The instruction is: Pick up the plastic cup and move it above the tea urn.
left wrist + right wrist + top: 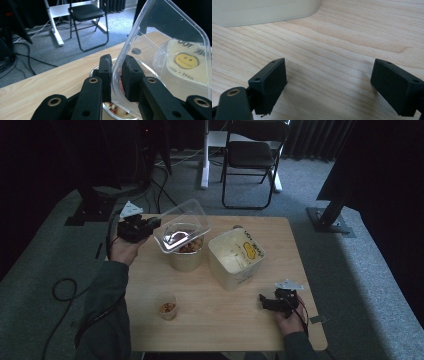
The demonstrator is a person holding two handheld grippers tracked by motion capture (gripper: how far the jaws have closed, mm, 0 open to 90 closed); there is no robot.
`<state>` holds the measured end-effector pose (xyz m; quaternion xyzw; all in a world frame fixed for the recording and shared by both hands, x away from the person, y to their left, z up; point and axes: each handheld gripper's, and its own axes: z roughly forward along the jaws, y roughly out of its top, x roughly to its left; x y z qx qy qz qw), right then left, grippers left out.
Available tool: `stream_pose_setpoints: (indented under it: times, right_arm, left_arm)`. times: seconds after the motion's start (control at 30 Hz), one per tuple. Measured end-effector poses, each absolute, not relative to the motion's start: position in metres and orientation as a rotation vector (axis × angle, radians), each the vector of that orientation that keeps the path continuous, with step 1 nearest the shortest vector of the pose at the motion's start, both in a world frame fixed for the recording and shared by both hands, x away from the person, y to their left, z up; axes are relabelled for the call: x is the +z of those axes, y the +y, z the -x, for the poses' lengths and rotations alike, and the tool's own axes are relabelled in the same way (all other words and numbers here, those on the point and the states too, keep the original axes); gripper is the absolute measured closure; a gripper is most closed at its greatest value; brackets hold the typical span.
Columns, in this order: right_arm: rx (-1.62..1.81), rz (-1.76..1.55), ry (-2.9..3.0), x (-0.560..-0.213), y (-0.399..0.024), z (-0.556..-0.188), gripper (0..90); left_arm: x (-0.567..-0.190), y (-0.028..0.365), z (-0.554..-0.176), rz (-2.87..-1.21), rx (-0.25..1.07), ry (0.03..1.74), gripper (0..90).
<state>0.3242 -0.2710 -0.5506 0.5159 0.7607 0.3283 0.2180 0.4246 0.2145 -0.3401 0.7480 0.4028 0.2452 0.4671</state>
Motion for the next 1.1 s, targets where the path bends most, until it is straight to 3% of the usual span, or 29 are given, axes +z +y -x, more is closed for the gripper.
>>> stream_pose_setpoints:
  times: [1.1]
  right_arm:
    - [0.910,-1.429,2.105,-0.551,-0.271,-0.324,12.8]
  left_arm:
    - [-0.316,0.124,-0.438,-1.951,0.537,0.804,78.9]
